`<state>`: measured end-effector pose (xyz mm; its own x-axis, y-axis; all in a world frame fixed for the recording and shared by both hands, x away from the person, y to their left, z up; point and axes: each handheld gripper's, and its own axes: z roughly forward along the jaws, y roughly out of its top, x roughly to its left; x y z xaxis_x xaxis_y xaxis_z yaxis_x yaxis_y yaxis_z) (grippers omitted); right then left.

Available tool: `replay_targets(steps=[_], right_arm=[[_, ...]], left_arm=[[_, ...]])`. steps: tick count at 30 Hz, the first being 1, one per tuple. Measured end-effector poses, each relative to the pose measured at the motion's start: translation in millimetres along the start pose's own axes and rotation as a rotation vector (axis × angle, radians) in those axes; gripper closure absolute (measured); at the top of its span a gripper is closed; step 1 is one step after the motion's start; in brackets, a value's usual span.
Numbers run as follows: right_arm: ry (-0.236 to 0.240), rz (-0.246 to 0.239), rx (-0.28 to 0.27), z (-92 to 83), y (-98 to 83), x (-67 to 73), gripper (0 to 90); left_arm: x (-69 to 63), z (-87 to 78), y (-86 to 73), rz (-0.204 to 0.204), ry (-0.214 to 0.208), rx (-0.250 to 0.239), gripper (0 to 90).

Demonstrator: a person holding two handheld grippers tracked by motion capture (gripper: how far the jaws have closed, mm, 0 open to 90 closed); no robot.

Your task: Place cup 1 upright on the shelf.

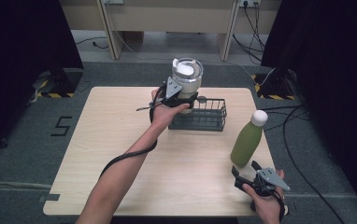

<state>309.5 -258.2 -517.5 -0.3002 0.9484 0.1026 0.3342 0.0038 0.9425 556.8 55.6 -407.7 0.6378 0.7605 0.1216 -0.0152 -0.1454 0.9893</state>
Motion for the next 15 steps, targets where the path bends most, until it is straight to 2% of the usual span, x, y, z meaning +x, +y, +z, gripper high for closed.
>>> replay_targets(steps=[3, 15], right_arm=[[0.000, -0.014, -0.003, 0.4, 0.3, -0.7, 14.9], [0.002, -0.007, 0.003, 0.3, -0.1, -0.3, 14.9]], left_arm=[[-0.2, -0.1, -2.6, 0.004, 0.003, 0.001, 9.9], [1.1, 3.4, -16.6, -0.024, 0.009, 0.037, 9.9]])
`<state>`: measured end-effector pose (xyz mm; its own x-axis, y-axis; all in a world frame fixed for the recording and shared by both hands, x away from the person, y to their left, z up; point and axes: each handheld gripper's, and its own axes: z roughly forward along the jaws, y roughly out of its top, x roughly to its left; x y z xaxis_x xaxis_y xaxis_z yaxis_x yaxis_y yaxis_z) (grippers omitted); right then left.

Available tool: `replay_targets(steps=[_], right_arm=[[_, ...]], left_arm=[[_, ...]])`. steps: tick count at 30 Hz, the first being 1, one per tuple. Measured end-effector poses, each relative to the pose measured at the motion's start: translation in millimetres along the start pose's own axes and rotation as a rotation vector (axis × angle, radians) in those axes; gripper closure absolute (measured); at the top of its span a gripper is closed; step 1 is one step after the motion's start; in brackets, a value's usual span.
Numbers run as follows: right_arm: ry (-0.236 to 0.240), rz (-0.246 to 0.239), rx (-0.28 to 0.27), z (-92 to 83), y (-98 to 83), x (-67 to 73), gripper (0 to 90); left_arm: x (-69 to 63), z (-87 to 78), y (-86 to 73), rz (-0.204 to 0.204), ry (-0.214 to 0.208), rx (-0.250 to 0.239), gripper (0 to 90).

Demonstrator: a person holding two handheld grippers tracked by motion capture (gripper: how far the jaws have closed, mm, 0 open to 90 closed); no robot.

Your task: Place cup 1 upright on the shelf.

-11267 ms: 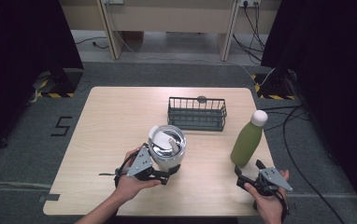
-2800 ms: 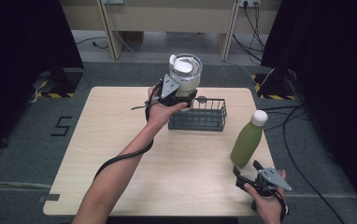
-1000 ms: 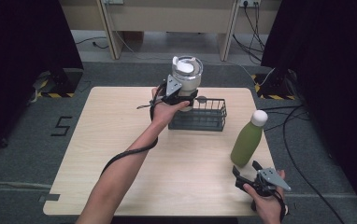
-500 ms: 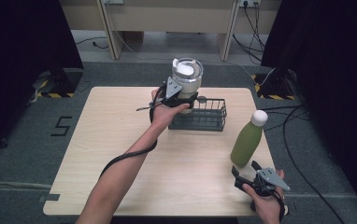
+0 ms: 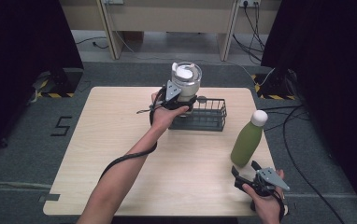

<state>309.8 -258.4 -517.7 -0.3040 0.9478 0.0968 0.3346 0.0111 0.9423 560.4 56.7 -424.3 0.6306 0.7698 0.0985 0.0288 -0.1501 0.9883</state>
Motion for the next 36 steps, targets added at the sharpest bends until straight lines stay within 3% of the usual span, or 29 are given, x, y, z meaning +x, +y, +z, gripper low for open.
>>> replay_targets(steps=[23, 36], right_arm=[[-0.001, -0.001, -0.002, 0.0, 0.2, -0.3, 14.9], [0.000, -0.001, -0.002, -0.1, 0.3, -0.4, 14.9]], left_arm=[[-3.9, 8.8, -13.0, -0.022, 0.005, 0.035, 9.9], [-5.8, 9.6, -19.0, -0.044, 0.021, 0.025, 9.8]])
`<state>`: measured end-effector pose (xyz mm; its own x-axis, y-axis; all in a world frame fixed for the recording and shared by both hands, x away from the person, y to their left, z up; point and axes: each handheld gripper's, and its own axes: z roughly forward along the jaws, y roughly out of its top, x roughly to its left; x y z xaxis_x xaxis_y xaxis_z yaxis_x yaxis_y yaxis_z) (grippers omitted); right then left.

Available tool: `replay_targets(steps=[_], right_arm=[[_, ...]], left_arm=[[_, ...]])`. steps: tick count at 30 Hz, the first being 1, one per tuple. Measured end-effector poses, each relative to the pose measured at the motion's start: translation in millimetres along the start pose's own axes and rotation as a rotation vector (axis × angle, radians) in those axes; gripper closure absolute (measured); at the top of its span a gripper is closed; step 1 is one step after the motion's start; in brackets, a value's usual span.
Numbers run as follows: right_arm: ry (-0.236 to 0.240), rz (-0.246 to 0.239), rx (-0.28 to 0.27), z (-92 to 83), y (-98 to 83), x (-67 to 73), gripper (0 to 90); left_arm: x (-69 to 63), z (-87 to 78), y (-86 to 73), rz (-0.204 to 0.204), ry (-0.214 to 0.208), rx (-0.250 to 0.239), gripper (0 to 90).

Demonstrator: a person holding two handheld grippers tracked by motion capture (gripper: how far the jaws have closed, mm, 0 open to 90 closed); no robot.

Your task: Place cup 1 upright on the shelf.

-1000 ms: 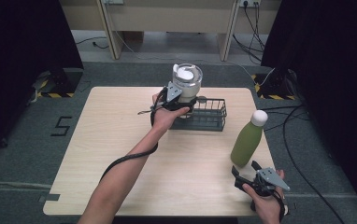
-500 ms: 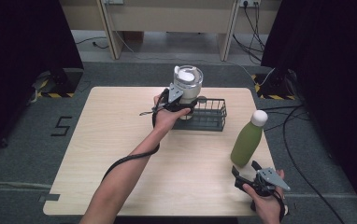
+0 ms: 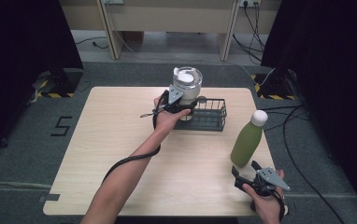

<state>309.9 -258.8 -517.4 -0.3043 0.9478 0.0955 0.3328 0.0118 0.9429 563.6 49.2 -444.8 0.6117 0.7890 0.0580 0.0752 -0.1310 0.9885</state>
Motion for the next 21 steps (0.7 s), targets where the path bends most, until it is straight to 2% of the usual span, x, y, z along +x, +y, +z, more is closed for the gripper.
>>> replay_targets(steps=[5, 21], right_arm=[[-0.003, -0.006, -0.003, -0.2, 0.2, -0.6, 14.9], [0.001, -0.004, 0.000, -0.1, 0.1, 0.4, 15.0]], left_arm=[[-0.1, 0.4, -3.5, -0.022, 0.014, -0.009, 9.8], [-3.6, 1.0, -5.6, -0.023, 0.044, -0.026, 9.8]])
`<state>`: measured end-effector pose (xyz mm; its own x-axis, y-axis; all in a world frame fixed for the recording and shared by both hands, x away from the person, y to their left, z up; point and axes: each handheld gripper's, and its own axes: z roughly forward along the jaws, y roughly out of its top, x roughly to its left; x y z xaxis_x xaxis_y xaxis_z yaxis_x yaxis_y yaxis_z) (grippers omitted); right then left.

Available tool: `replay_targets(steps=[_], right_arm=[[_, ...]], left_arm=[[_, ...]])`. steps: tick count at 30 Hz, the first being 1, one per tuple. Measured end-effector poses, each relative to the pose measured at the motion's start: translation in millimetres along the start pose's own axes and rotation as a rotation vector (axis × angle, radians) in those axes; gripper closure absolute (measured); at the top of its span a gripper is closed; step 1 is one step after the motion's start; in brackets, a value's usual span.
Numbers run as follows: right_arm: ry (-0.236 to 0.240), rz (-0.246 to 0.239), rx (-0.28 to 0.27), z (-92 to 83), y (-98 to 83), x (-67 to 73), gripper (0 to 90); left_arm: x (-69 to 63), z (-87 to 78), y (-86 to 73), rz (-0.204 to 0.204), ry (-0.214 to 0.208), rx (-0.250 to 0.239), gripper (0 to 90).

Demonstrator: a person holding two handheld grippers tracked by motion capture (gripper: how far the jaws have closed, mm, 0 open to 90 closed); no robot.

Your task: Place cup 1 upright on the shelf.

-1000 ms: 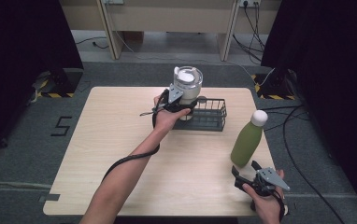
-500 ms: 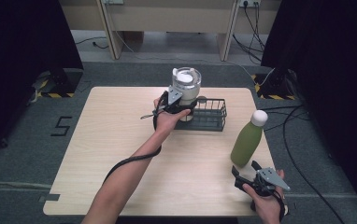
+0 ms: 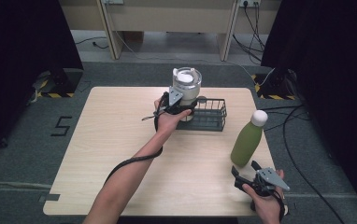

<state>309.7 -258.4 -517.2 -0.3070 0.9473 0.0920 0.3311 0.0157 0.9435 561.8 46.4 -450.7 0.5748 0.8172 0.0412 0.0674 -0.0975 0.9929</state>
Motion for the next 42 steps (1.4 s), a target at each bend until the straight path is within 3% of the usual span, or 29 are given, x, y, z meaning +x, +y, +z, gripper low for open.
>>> replay_targets(steps=[24, 42], right_arm=[[0.007, -0.003, 0.006, 0.0, -0.4, 0.8, 14.9], [0.013, -0.009, 0.005, 0.8, 0.0, 2.4, 14.9]], left_arm=[[-0.8, 0.7, -1.4, 0.009, -0.005, -0.012, 9.1], [-0.8, -13.2, 5.8, 0.022, -0.014, -0.027, 3.2]])
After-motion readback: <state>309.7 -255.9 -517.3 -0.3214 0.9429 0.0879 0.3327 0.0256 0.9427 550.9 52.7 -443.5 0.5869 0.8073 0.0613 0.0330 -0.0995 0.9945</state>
